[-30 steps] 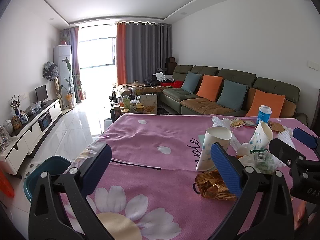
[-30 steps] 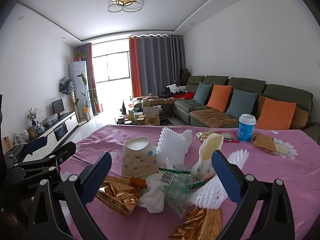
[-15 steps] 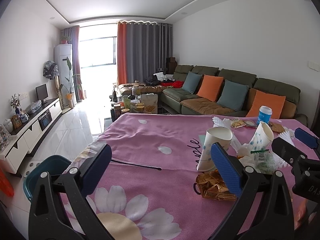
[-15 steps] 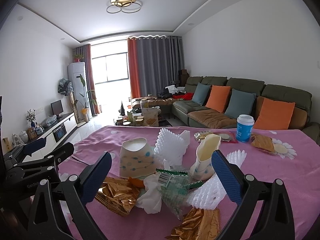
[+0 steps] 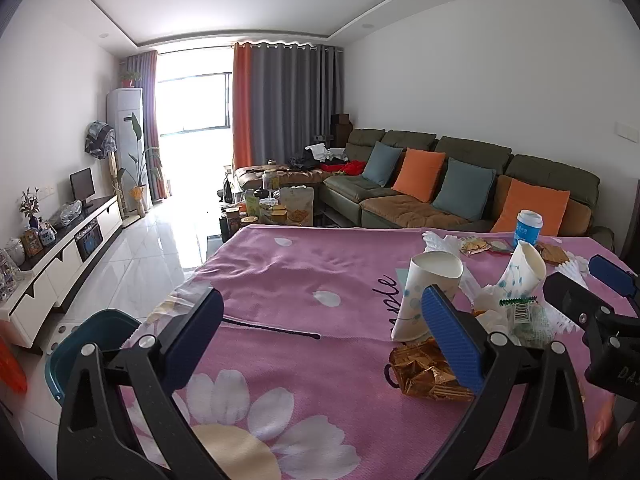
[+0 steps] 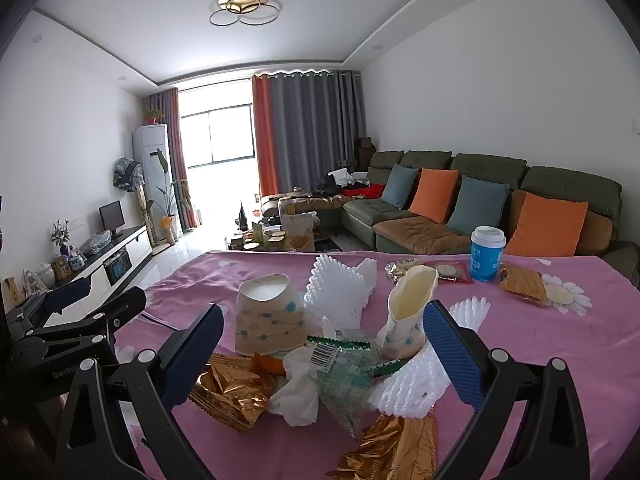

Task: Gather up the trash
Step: 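Grasp gold wrapper with left tool while right tool grasps white foam net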

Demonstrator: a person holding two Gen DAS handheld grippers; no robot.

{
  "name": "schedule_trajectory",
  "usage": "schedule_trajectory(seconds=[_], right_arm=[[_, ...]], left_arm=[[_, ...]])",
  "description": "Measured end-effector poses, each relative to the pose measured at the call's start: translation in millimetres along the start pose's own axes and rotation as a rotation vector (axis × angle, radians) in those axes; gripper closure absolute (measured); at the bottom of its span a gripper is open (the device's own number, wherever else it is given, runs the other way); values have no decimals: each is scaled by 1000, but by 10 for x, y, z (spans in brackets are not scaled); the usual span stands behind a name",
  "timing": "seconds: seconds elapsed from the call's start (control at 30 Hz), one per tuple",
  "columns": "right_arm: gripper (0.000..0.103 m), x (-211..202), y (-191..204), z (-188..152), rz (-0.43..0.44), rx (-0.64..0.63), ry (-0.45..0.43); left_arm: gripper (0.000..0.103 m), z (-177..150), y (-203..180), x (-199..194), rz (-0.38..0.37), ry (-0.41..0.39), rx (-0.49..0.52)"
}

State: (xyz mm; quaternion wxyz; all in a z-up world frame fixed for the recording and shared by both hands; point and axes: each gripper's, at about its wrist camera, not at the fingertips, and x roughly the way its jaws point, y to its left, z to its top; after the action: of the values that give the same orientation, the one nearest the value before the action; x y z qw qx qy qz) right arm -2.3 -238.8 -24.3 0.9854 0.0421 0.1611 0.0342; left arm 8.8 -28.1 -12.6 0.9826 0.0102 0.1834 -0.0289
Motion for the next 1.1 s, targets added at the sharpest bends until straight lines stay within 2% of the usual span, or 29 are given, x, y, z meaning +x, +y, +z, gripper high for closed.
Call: schedule_trajectory(seconds=[0.47,0.6,0.9,1.0,1.07,1.1], right_arm=[[7,6,-6,-3,2,-1,5],[7,21,-27,1,-5,-2,16],[7,89,-491,-31,-96,74,90],[11,104,-621,-39,-105,104,111],[22,121,-708,-65,-81,140,142],[34,150,-759,-83,-63,165,169]], left_arm=[[5,-32,-27,29,-9,4,1],[5,-53,-43,68,-34,21,1],[6,-131,-194,407,-178,173,53],[6,-170,-242,493,-238,225,54],[7,-206,-272,528,-287,262,56],[10,-224,-279,536,-311,276,58]])
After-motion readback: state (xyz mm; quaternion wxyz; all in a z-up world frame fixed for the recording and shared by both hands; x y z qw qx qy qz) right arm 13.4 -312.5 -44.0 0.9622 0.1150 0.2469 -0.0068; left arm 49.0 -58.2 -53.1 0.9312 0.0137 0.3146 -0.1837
